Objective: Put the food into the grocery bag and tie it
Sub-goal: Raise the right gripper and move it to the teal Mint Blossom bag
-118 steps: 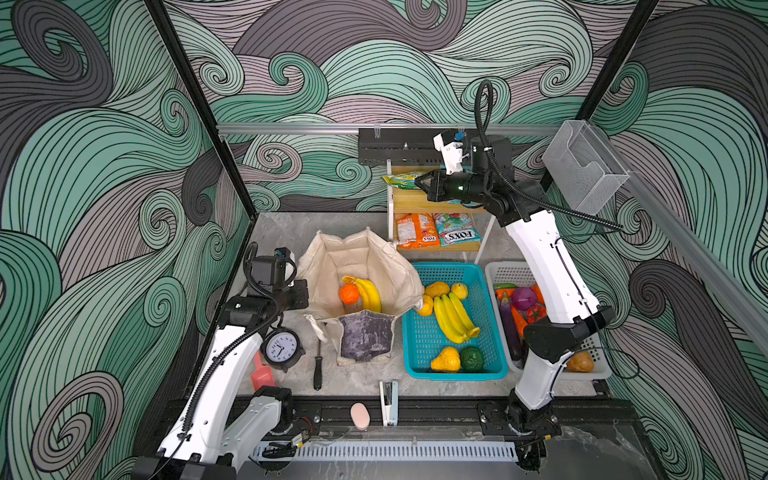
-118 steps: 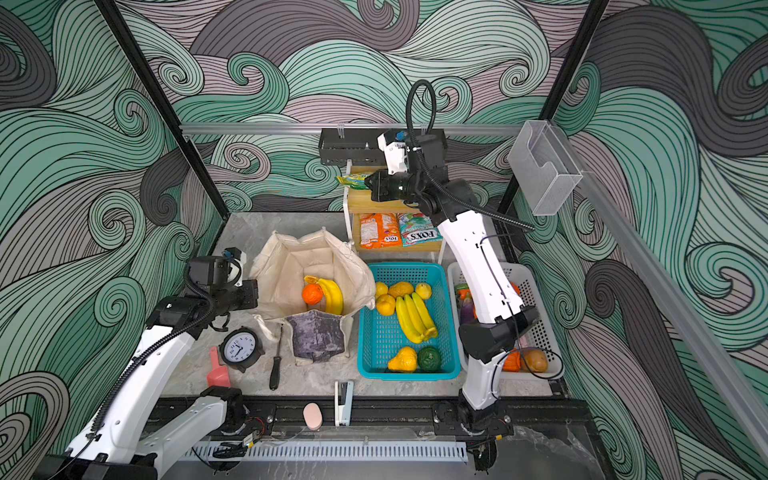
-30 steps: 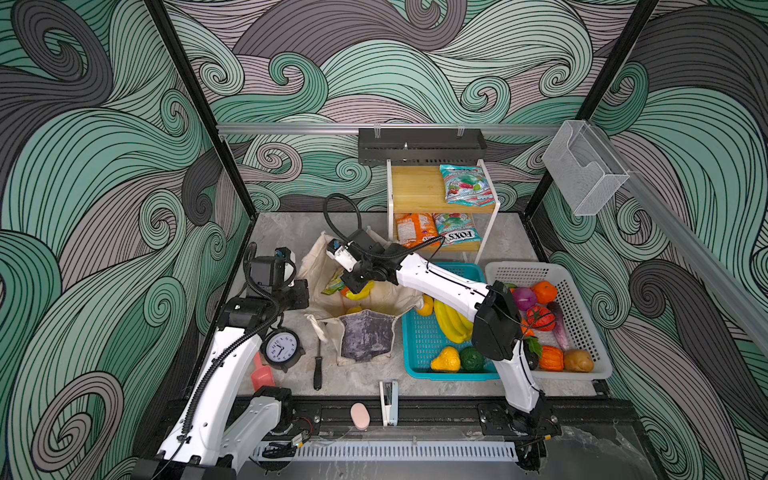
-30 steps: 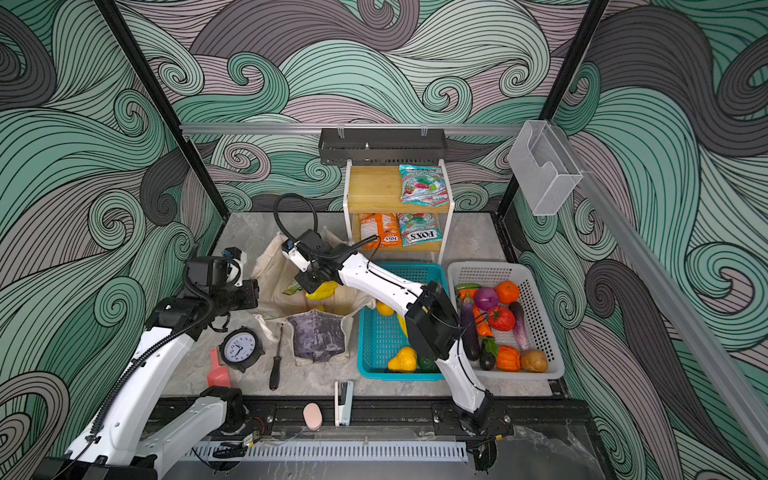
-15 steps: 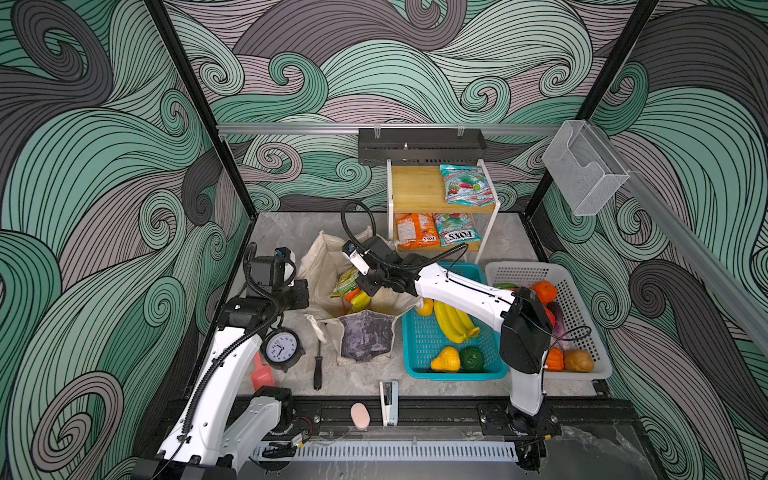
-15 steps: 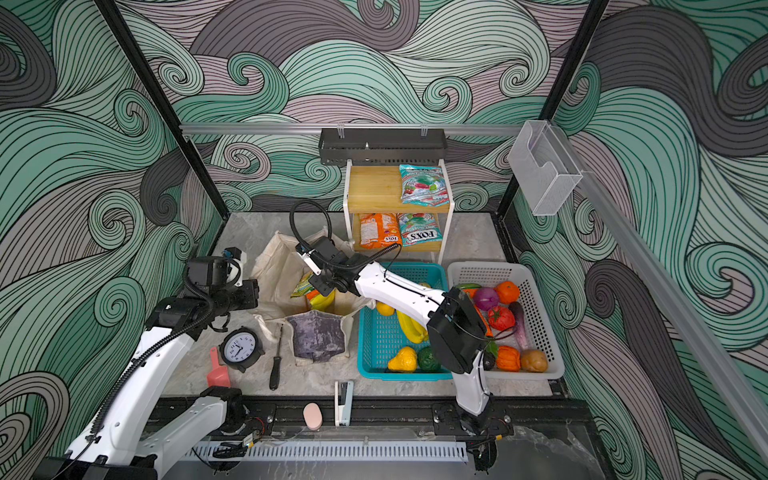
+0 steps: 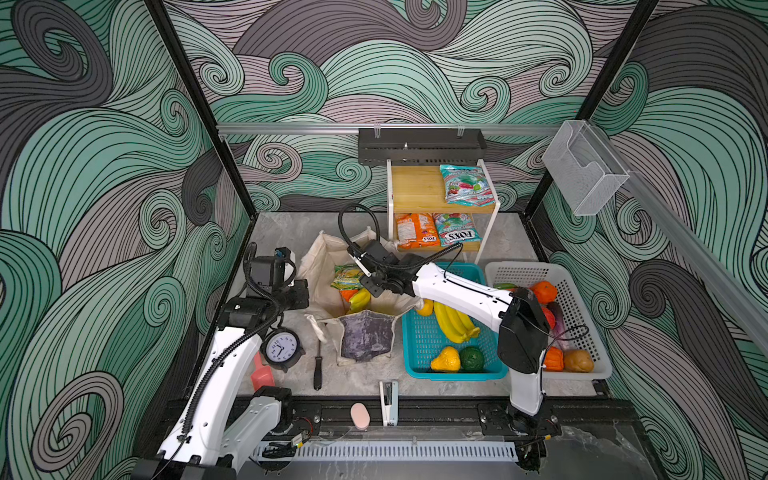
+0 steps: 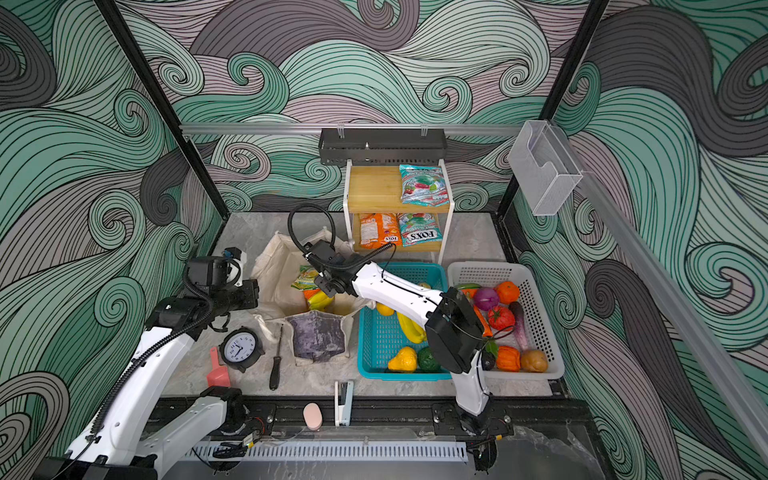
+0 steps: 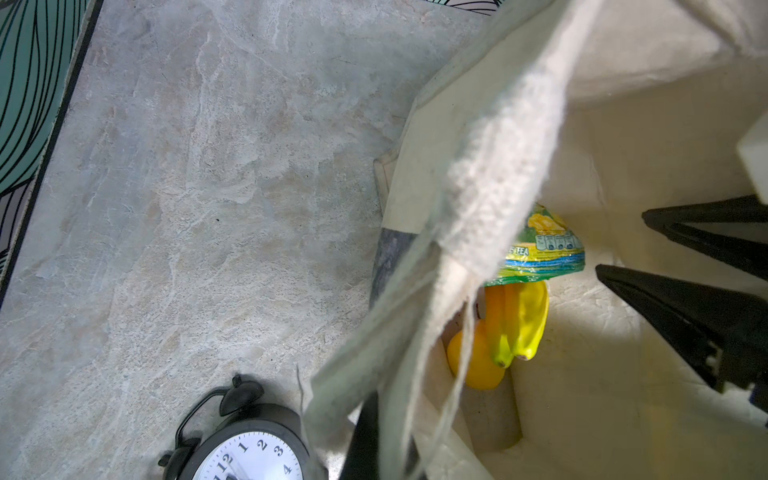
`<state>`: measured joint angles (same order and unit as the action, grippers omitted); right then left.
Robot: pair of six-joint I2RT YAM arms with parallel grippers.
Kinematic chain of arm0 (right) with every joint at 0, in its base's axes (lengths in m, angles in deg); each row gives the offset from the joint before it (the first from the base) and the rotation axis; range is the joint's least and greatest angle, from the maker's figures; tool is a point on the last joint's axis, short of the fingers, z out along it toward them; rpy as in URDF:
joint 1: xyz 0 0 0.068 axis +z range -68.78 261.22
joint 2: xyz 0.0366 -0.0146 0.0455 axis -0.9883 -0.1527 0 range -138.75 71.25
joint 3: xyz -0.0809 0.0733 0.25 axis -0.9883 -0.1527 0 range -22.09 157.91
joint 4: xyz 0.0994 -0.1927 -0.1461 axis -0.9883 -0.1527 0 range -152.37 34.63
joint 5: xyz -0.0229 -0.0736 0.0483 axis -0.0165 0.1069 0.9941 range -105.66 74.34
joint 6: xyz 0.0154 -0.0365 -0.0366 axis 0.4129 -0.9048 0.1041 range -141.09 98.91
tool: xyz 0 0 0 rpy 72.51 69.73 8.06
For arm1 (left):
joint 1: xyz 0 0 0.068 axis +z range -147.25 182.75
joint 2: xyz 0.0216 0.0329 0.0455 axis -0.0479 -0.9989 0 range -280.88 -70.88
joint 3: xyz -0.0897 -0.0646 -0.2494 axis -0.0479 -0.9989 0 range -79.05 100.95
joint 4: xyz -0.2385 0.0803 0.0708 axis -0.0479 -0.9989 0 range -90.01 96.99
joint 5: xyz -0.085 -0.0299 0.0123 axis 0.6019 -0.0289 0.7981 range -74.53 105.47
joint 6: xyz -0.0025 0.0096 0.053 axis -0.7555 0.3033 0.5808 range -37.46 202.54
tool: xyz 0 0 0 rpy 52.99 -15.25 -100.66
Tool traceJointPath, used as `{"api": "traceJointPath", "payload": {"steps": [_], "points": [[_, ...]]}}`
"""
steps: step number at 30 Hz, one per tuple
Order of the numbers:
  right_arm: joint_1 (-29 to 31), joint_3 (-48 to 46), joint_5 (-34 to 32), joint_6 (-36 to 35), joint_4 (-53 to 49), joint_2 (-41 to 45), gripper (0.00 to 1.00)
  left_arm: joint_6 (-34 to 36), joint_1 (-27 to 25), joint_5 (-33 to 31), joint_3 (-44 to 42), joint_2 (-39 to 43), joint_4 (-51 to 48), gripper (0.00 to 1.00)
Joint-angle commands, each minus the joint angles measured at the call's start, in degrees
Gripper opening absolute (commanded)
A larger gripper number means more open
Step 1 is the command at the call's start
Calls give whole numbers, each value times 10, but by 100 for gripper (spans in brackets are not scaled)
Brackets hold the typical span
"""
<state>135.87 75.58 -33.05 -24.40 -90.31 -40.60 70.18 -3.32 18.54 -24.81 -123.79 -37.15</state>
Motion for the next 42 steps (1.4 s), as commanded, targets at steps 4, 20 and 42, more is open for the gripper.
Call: {"api": "traceJointPath", "payload": {"steps": [4, 20, 42], "points": [[16, 6, -2, 38, -29, 83, 100, 1, 5, 8, 1, 3, 0, 0], [-54, -145, 128, 164, 38, 352, 100, 6, 5, 19, 1, -1, 2, 0], [-308, -78, 230, 153, -1, 423, 100, 13, 6, 31, 1, -10, 5, 0]]}}
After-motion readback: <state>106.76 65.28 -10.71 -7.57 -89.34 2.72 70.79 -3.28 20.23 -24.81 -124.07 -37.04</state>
